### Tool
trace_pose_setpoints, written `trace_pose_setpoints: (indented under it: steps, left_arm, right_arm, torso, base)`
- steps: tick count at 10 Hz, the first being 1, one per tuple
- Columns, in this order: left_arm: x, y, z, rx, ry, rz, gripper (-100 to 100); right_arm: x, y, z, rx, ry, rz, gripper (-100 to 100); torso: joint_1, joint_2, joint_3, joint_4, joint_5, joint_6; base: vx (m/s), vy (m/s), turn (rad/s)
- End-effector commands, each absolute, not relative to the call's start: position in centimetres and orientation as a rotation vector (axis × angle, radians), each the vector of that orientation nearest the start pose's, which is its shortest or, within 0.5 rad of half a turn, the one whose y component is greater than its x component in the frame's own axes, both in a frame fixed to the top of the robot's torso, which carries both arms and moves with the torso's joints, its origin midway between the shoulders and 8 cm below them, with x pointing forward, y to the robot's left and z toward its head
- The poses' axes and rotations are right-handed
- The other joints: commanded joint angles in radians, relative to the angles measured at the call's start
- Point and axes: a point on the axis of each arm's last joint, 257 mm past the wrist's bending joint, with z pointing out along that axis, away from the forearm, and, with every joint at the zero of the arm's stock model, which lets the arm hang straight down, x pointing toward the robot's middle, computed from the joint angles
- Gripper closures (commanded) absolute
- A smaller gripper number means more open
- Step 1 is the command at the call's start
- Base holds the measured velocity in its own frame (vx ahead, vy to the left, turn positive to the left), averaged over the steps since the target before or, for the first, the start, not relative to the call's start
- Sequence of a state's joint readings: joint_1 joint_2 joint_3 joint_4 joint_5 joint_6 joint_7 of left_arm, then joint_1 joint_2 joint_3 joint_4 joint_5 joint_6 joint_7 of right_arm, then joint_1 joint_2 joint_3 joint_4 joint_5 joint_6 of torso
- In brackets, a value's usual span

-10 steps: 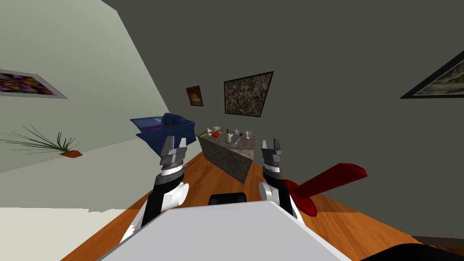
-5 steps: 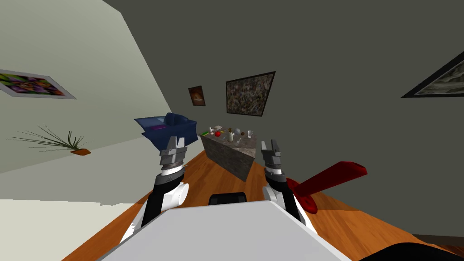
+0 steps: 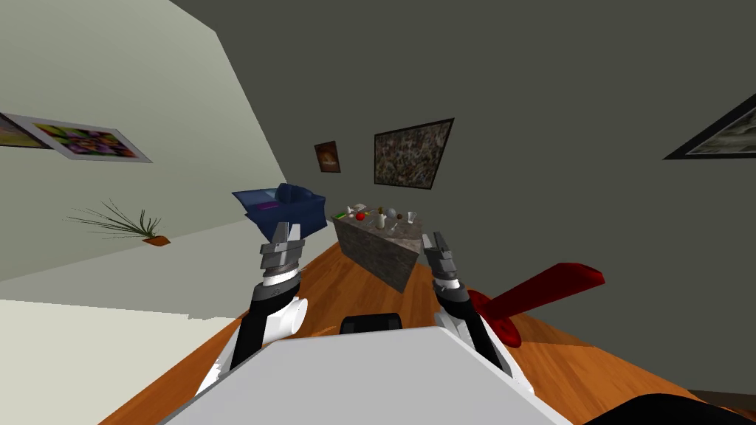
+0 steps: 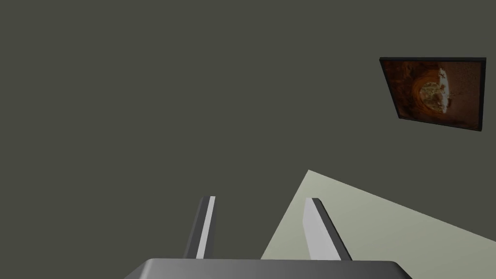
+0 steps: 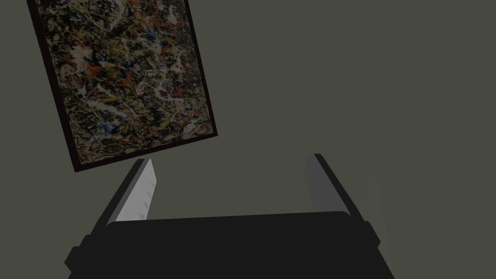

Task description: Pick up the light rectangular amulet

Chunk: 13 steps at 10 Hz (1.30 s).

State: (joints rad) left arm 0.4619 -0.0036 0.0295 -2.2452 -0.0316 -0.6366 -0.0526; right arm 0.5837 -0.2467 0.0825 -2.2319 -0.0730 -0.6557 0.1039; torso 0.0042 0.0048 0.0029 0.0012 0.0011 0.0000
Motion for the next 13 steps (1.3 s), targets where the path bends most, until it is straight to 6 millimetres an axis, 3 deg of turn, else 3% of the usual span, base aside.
trace_pose_setpoints:
  steps: [1,2,5,6,7,8,9,10,11,12,13]
  left_arm:
    - [32.8,27.7,4.6,-0.508,0.543,-1.247,0]
    - [32.8,27.7,4.6,-0.508,0.543,-1.247,0]
    - [32.8,27.7,4.6,-0.508,0.543,-1.247,0]
    - [32.8,27.7,4.6,-0.508,0.543,-1.247,0]
    - [32.8,27.7,4.6,-0.508,0.543,-1.247,0]
    - [32.8,27.7,4.6,-0.508,0.543,-1.247,0]
    - [32.8,27.7,4.6,-0.508,0.543,-1.247,0]
    - [32.8,27.7,4.6,-0.508,0.543,-1.247,0]
    - [32.8,27.7,4.6,-0.508,0.543,-1.247,0]
    - [32.8,27.7,4.6,-0.508,0.543,-1.247,0]
    - [32.8,27.7,4.6,-0.508,0.543,-1.247,0]
  right_arm:
    - [32.4,-24.1,-1.6,0.464,0.845,1.307,-100]
    - [32.4,-24.0,-1.7,0.456,0.854,1.308,-100]
    - [32.5,-23.3,-4.6,0.410,0.984,1.257,-100]
    - [32.5,-23.2,-4.7,0.399,0.996,1.258,-100]
    - [32.5,-23.0,-6.5,0.376,1.063,1.225,-100]
    - [32.5,-22.9,-6.6,0.367,1.073,1.225,-100]
    - [32.5,-22.8,-8.6,0.344,1.142,1.188,-100]
    - [32.4,-22.8,-8.7,0.332,1.154,1.188,-100]
    - [32.3,-22.8,-10.9,0.306,1.227,1.146,-100]
    - [32.3,-22.7,-11.0,0.294,1.238,1.146,-100]
    - [32.0,-22.9,-13.3,0.267,1.312,1.099,-100]
  torso:
    - [0.000,0.000,0.000,0.000,0.000,0.000]
    - [0.000,0.000,0.000,0.000,0.000,0.000]
    - [-0.001,-0.002,-0.001,0.000,0.000,0.000]
    - [0.000,-0.002,-0.001,0.000,0.000,0.000]
    - [0.000,-0.001,-0.001,0.000,0.000,0.000]
    - [0.000,-0.001,-0.001,0.000,0.000,0.000]
    - [0.000,-0.002,-0.001,0.000,0.000,0.000]
    - [0.000,-0.002,-0.001,-0.001,0.000,0.000]
    - [-0.001,-0.002,-0.001,-0.001,0.000,0.000]
    - [-0.001,-0.003,-0.002,-0.001,0.000,0.000]
    - [-0.002,-0.003,-0.002,-0.001,0.000,0.000]
  base:
    - [-0.055,0.074,0.118]
    - [-0.042,0.058,0.041]
    - [-0.042,0.067,0.099]
    - [-0.047,0.067,0.064]
    - [-0.048,0.083,0.143]
    - [-0.030,0.064,0.080]
    - [-0.031,0.077,0.181]
    - [-0.031,0.057,0.069]
    - [-0.029,0.062,0.164]
    - [-0.013,0.048,0.090]
    - [-0.019,0.059,0.167]
